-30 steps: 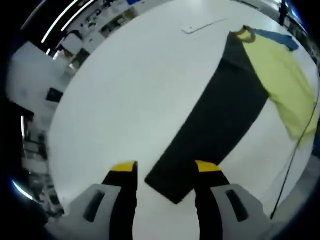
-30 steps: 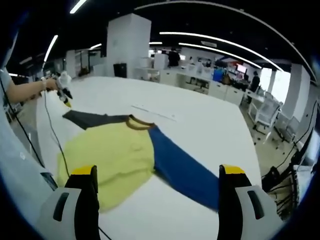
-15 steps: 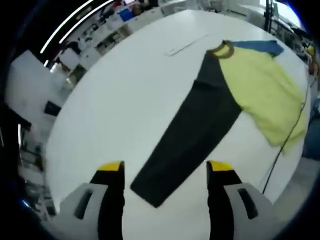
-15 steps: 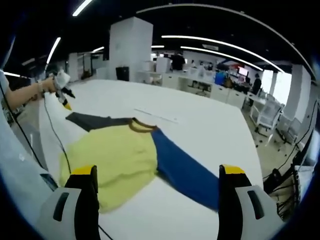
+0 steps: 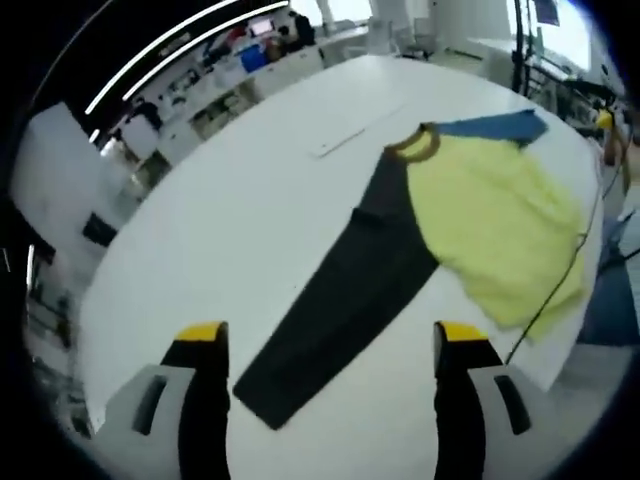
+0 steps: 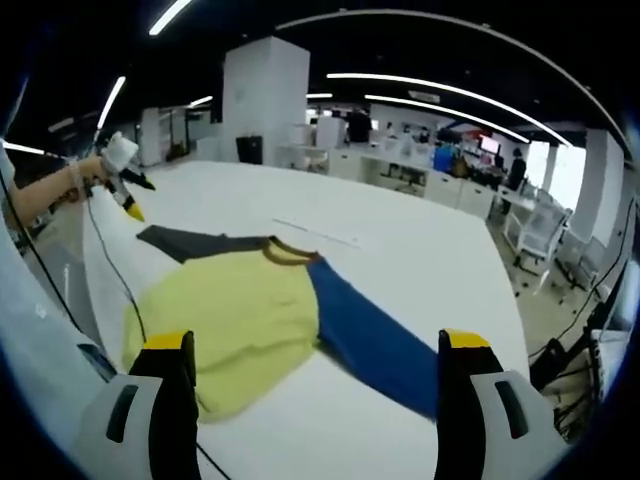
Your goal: Fold the garment on the visible template until the final outline fits inside the template.
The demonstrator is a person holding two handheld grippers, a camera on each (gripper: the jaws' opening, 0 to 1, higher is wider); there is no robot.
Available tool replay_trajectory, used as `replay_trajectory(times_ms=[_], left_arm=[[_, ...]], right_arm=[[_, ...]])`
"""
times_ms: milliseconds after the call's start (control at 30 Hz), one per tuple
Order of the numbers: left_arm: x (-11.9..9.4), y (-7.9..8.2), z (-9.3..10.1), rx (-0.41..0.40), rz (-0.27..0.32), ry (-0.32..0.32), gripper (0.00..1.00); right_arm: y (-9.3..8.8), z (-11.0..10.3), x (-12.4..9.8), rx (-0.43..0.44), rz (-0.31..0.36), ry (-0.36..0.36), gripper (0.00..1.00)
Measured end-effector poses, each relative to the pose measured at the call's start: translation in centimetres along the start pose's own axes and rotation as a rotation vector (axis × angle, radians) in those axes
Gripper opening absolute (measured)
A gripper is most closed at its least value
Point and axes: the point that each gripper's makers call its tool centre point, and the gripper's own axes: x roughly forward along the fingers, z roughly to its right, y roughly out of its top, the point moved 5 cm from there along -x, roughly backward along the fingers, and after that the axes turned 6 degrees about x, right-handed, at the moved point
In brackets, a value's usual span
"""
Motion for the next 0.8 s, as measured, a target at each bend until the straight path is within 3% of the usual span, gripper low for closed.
replay_trajectory(times_ms=[333, 800], left_arm=[[-2.0, 0.6, 1.6, 0.009, 0.034, 0.048, 0.99], [-5.1, 0.1, 4.6, -0.034, 0.096, 0.071, 1.00]], right_arm=[[-0.2, -0.3, -0.3, 0.005, 0.016, 0.006, 1.00], [0.0, -1.1, -0.2, -0.008, 0.036, 0.022, 1.00]])
